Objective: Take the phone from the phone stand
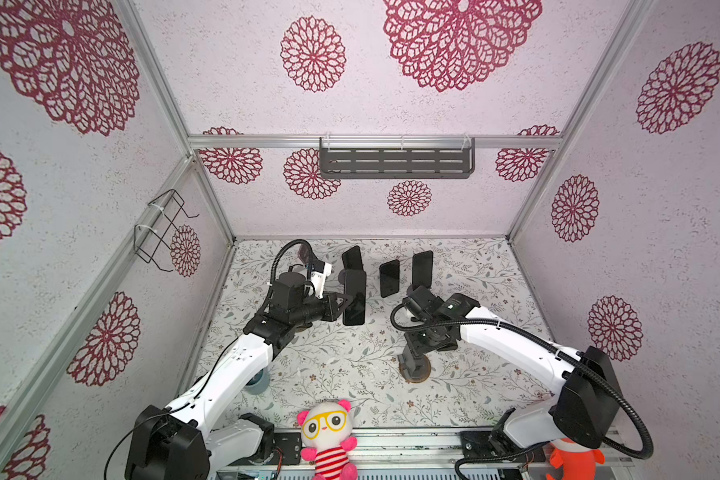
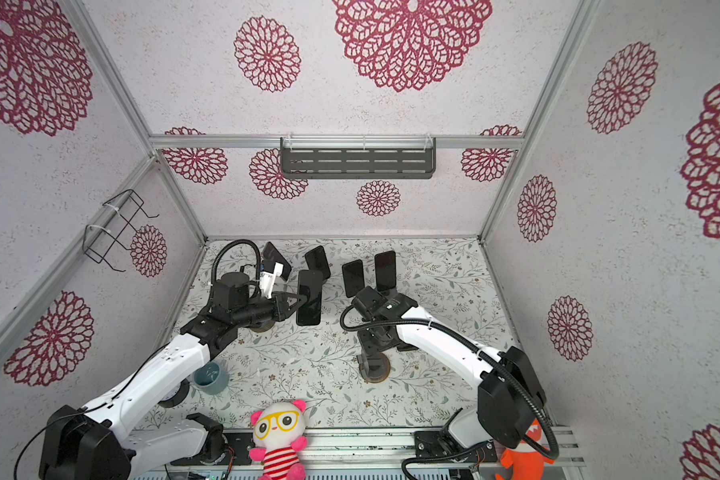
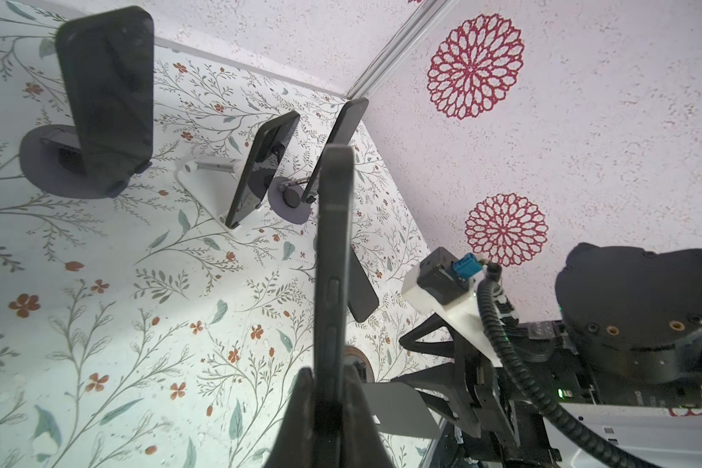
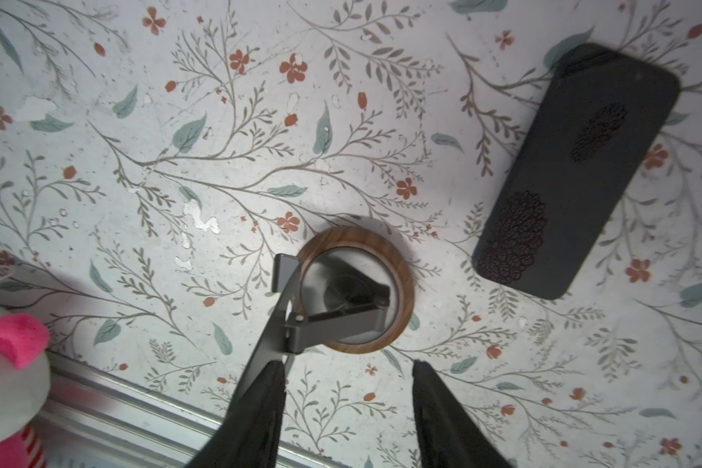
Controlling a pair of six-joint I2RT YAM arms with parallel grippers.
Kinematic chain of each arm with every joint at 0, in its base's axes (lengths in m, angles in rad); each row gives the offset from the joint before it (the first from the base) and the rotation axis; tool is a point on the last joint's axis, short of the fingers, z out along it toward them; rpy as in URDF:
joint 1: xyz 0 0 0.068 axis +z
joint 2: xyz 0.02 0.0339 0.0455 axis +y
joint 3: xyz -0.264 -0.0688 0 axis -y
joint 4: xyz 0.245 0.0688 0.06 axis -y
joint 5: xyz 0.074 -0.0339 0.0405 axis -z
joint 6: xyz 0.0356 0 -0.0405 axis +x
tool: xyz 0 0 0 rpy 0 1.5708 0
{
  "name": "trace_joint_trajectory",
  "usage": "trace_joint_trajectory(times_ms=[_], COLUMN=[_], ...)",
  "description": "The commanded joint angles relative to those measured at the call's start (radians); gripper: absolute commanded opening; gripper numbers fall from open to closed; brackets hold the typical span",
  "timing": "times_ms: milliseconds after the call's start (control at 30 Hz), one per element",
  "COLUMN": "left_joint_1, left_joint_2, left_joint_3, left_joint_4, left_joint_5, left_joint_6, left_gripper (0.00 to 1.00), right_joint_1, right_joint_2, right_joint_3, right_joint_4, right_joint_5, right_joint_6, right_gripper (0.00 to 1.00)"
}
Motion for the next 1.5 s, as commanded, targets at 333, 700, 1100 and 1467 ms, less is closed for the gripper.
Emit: trace_joint_trajectory(times_ms=[333, 700, 1100, 1467], left_joint_1=[0.042, 0.093, 0.283, 0.466], left_joint_2=[-0.048, -0.07, -0.232, -0.334], left_joint_3=[0.004, 0.037, 0.127, 0.077], left_joint_4=[0.02, -0.03, -0.242, -0.359], left_joint_5=[-0.006, 0.005, 0.041, 0.156], left_joint_6=[-0.002, 0.021, 0.009, -0.055], left_gripper=[0.0, 0.0, 0.0, 0.0], right_joint_1=[0.038, 0.06, 0.113, 0.115], right_joint_2=[-0.086, -0.042, 0.139, 0.607], right_joint_3=[-0.04, -0.007, 0.315, 0.816], right_joint_4=[-0.003, -0.011, 0.039, 0.063], right_joint_5=[-0.023, -0.059, -0.058, -0.059], right_joint_6=[0.115, 0.167, 0.061, -0.001], right_gripper=[0.63, 0.04, 0.0, 0.0])
